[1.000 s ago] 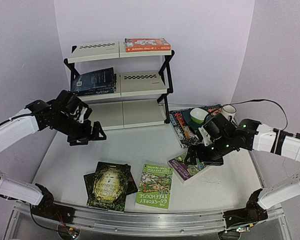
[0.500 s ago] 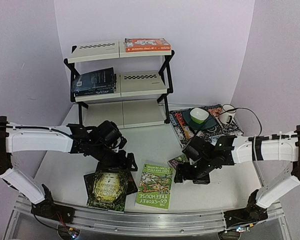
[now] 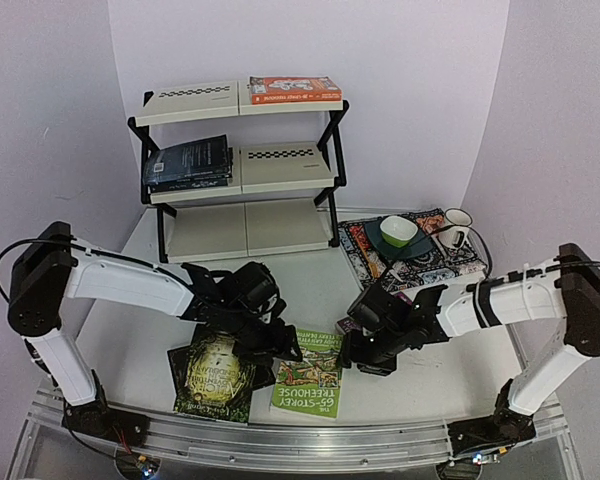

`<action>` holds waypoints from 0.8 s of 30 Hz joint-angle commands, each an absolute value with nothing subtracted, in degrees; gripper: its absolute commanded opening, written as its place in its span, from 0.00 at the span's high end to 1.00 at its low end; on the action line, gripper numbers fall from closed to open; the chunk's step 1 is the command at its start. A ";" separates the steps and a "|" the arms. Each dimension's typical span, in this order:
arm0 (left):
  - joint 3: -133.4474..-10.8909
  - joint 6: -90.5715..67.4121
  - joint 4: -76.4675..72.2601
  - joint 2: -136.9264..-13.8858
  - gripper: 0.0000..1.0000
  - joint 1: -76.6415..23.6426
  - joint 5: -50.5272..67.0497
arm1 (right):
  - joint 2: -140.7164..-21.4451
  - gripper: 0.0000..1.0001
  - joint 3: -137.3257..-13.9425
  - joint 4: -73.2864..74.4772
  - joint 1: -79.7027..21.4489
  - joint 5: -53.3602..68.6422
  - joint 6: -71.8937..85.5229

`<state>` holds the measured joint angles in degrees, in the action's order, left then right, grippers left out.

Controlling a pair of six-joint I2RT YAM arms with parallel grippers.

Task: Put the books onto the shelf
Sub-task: Pick up the book at the corner of the board.

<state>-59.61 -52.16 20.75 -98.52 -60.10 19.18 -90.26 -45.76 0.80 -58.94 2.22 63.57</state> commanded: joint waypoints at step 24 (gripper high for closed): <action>-63.49 -54.40 12.94 -98.49 1.00 -60.66 20.44 | -82.63 0.17 -35.93 -8.95 -59.32 -1.08 62.34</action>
